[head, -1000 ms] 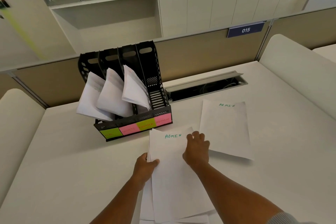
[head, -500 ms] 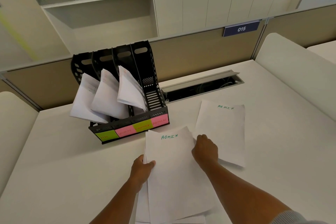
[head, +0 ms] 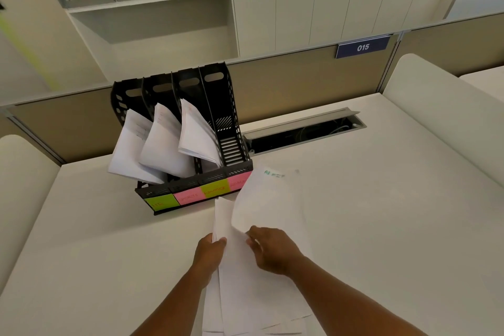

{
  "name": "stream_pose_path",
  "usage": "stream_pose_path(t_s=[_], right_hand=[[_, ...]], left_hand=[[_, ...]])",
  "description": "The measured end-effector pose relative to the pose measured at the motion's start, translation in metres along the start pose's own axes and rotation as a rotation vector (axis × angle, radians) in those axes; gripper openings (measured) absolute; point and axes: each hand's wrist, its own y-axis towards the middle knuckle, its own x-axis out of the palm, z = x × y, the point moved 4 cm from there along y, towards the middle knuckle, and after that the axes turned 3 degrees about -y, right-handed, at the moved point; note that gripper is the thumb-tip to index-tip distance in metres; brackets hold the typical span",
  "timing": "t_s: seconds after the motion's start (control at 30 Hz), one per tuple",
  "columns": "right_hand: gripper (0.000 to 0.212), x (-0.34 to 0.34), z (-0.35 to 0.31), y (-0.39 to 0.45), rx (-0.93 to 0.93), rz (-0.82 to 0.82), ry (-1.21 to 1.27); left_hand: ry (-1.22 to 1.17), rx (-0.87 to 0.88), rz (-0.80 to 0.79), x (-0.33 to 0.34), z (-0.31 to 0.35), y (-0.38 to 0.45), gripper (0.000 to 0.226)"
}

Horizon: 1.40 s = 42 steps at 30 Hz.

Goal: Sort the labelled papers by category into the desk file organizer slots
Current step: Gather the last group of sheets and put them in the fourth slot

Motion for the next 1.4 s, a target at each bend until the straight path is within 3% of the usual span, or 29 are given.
stream_pose_path(t_s=[0.3, 0.47, 0.57, 0.7, 0.9, 1.07, 1.13, 1.2, 1.4], right_hand=[[0.017, 0.024, -0.041, -0.017, -0.34, -0.142, -0.115], [0.022, 0.031, -0.044, -0.022, -0.374, -0.189, -0.091], [0.039, 0.03, -0.037, -0.023, -0.262, -0.157, -0.018], [0.057, 0.021, -0.012, -0.021, -0.027, 0.033, 0.042], [0.032, 0.006, 0.031, -0.016, 0.318, 0.302, 0.108], [0.07, -0.004, 0.056, -0.012, 0.68, 0.344, 0.368], [0.069, -0.008, 0.06, -0.005, 0.696, 0.327, 0.604], [0.05, -0.013, 0.054, 0.003, 0.633, 0.273, 0.74], [0.02, -0.035, 0.016, 0.03, 0.466, 0.292, 0.73]], left_hand=[[0.02, 0.008, 0.066, -0.006, 0.002, -0.003, 0.029], [-0.04, 0.053, 0.017, -0.009, 0.0, -0.004, 0.03], [-0.012, 0.088, 0.011, -0.01, -0.003, -0.004, 0.034], [-0.053, 0.104, 0.021, -0.014, -0.002, -0.005, 0.034], [-0.141, 0.115, -0.001, -0.024, -0.001, -0.005, 0.035], [-0.199, 0.174, -0.05, -0.034, 0.004, -0.006, 0.033], [-0.234, 0.208, -0.072, -0.037, 0.009, -0.007, 0.033], [-0.271, 0.223, -0.075, -0.039, 0.014, -0.008, 0.031], [-0.337, 0.281, 0.005, -0.043, 0.045, -0.014, 0.031]])
